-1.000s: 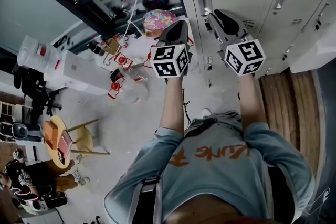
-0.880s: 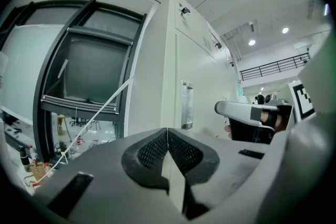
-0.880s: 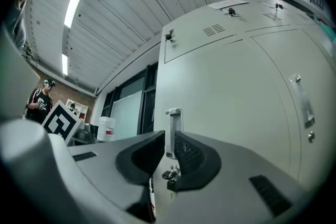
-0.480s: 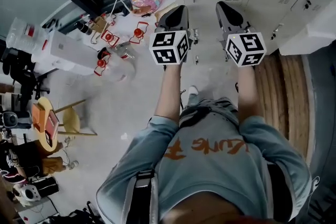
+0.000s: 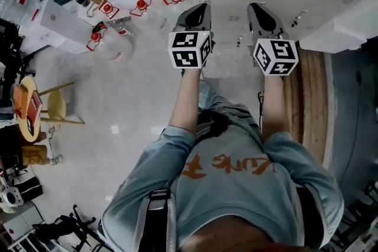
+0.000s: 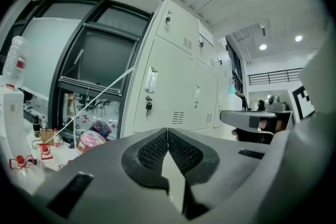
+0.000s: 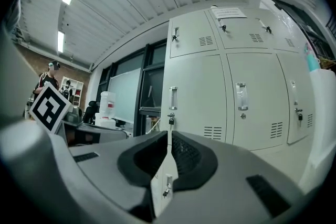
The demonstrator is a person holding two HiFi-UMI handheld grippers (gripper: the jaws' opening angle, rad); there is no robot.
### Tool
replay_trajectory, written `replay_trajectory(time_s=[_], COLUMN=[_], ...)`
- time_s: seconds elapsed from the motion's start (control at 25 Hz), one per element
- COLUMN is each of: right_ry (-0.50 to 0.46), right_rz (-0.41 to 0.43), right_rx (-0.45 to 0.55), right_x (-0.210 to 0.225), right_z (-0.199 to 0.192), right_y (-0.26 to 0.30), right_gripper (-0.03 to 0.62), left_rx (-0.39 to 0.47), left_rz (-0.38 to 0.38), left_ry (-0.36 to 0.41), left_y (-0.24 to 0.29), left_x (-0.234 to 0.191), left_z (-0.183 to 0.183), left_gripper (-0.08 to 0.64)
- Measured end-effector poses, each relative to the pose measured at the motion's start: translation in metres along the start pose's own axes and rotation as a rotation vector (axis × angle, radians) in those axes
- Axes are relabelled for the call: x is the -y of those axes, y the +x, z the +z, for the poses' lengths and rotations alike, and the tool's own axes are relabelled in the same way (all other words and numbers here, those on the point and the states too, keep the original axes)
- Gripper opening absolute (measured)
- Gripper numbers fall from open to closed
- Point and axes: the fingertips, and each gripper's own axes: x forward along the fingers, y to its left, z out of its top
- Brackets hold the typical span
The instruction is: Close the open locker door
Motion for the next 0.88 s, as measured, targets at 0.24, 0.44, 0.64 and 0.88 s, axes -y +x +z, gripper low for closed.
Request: replay_trajectory(time_s=[0.24,0.44,0.64,0.88], right_ry=[0.015,0.023,0.016,0.015], right_rz=[-0.011,-0.021,-0.024,-0.052], right_rx=[-0.047,-0.059,-0.064,-0.072], right_x=[-0.004,-0.007,-0.002,0.017], right_z=[-0.017,-0.028,-0.029,-0.037], right_y=[-0.040,-0.051,-0.059,-0.072], right_gripper=[0.041,0.041,0.041,0.041], left_rx=[-0.028,-0.050,-0.041,-0.038], left_rz=[0.018,0.057,0.082,0.045], left_ry=[-0.013,0.020,0.012,0.027], left_y=[-0.032,-0.047,-0.049,-0.038], left_x=[0.025,0.021,0.020,0.045], left_z=[-0.021,-0.035,-0.038,-0.044], left_gripper=[0.021,0.021,0.021,0.021])
